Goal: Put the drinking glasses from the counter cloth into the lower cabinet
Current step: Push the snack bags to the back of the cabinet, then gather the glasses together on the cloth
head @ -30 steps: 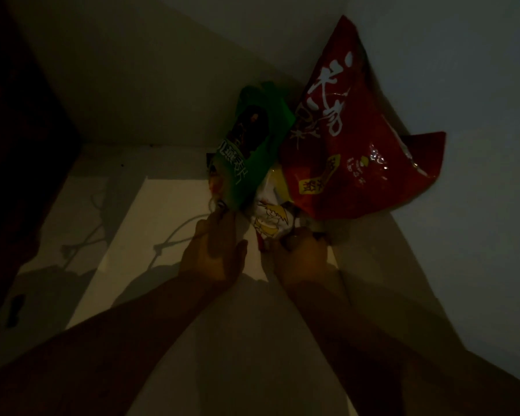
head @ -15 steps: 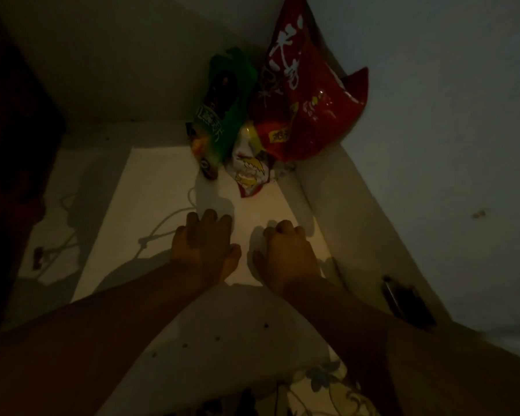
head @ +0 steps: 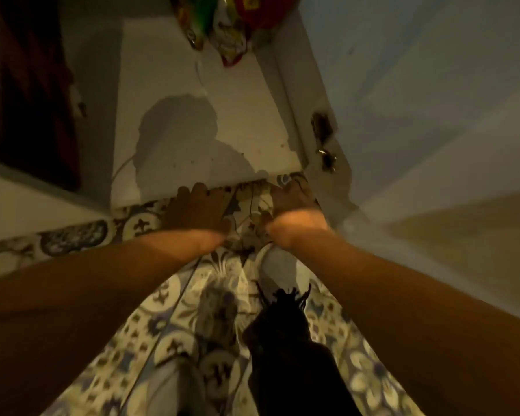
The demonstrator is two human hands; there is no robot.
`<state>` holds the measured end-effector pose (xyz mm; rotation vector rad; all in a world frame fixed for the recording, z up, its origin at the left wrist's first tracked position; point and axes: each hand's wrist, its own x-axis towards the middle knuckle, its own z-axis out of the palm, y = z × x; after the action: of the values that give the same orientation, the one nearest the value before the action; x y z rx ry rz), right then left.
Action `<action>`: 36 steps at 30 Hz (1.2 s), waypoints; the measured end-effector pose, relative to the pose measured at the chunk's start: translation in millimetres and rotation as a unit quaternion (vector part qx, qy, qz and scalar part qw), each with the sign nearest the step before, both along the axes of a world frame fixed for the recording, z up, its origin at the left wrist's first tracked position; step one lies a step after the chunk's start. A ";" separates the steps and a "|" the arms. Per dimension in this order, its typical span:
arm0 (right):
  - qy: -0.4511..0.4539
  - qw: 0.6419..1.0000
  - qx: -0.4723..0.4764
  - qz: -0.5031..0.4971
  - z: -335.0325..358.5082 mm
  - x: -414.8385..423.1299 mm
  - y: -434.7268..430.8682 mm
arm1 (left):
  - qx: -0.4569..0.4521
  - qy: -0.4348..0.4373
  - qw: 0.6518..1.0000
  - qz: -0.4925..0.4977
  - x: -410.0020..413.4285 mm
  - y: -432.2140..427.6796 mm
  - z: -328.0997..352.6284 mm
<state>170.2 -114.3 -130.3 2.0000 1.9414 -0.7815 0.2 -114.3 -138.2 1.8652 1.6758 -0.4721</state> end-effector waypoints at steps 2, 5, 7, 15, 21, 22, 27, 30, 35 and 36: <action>-0.008 0.999 -0.038 -0.007 45.5 3.6 -35.7 | -0.021 0.003 1.000 -0.007 8.8 -32.1 52.9; 0.016 0.998 -0.059 -0.012 114.5 8.6 -73.9 | 0.027 0.039 0.998 -0.043 16.2 -66.9 134.4; 0.036 0.996 -0.073 -0.022 163.2 13.1 -91.3 | 0.024 0.032 0.998 -0.040 24.2 -82.5 189.6; 0.070 0.995 -0.052 -0.047 419.6 45.2 -138.9 | 0.028 0.025 0.999 -0.037 51.3 -130.3 434.1; 0.050 0.997 -0.029 -0.043 588.8 67.3 -170.3 | 0.080 0.000 0.996 -0.040 73.1 -163.5 603.1; 0.052 0.997 -0.014 -0.056 611.2 67.5 -173.8 | 0.090 -0.007 0.995 -0.037 76.4 -165.5 625.4; 0.053 0.996 0.054 -0.047 687.3 61.6 -188.7 | 0.134 -0.009 0.991 -0.024 77.0 -169.0 695.1; 0.031 0.996 0.076 -0.031 717.6 61.9 -185.9 | 0.160 0.003 0.987 -0.019 70.6 -163.0 717.2; 0.034 0.993 0.106 -0.034 747.4 60.0 -160.5 | 0.207 0.002 0.978 -0.004 49.5 -140.4 747.4; 0.033 0.993 0.112 -0.030 753.7 58.3 -152.8 | 0.225 -0.002 0.974 -0.003 44.8 -134.0 753.9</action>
<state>228.5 -267.1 623.4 2.1963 2.0981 -0.6772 45.0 -248.3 615.7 2.1798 1.8902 -0.0883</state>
